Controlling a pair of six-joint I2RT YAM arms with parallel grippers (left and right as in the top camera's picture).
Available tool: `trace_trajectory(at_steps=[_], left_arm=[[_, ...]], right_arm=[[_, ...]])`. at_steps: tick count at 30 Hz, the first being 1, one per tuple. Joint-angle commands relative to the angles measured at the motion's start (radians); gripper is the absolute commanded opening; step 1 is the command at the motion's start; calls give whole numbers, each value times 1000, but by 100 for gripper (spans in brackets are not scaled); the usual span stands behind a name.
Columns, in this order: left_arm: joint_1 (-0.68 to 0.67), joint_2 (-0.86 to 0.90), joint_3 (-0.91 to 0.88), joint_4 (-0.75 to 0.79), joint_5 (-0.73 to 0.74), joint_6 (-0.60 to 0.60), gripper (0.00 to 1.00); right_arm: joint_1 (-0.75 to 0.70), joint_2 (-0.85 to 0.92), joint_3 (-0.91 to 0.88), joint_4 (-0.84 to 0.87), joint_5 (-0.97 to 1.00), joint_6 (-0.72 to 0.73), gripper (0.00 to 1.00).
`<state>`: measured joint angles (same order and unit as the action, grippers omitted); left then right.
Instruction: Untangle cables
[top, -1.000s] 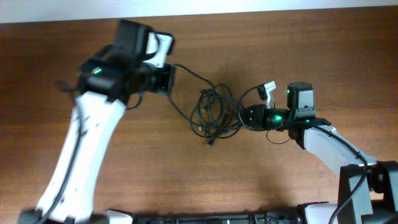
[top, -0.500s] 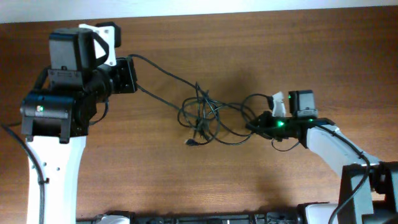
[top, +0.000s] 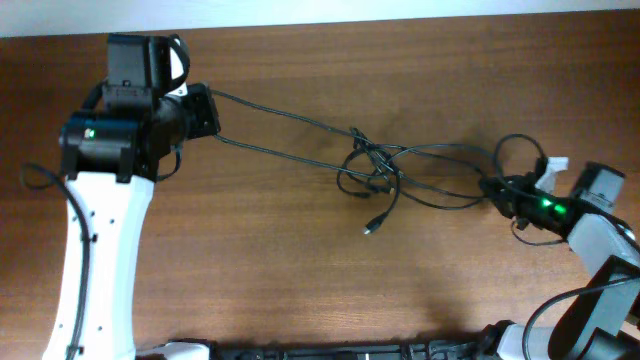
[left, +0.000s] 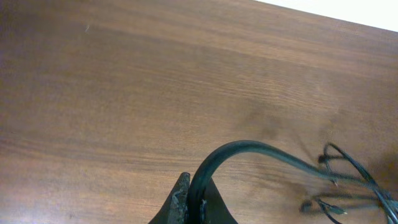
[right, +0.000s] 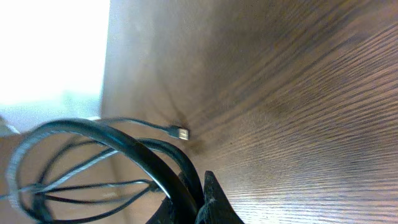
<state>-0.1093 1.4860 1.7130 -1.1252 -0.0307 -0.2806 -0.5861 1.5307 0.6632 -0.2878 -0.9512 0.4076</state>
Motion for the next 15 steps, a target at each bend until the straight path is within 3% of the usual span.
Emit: trace_trajectory(at_steps=[1, 4, 8, 15], left_arm=[[30, 25, 21, 13, -203, -129, 0], [33, 46, 21, 13, -241, -171, 0], [95, 59, 21, 10, -404, -258, 0], [251, 59, 21, 7, -357, -269, 0]], right_arm=[[-87, 0, 0, 3, 11, -27, 4], [-101, 0, 0, 4, 13, -64, 4], [-103, 0, 0, 3, 16, -80, 4], [-103, 0, 0, 11, 30, -94, 4]])
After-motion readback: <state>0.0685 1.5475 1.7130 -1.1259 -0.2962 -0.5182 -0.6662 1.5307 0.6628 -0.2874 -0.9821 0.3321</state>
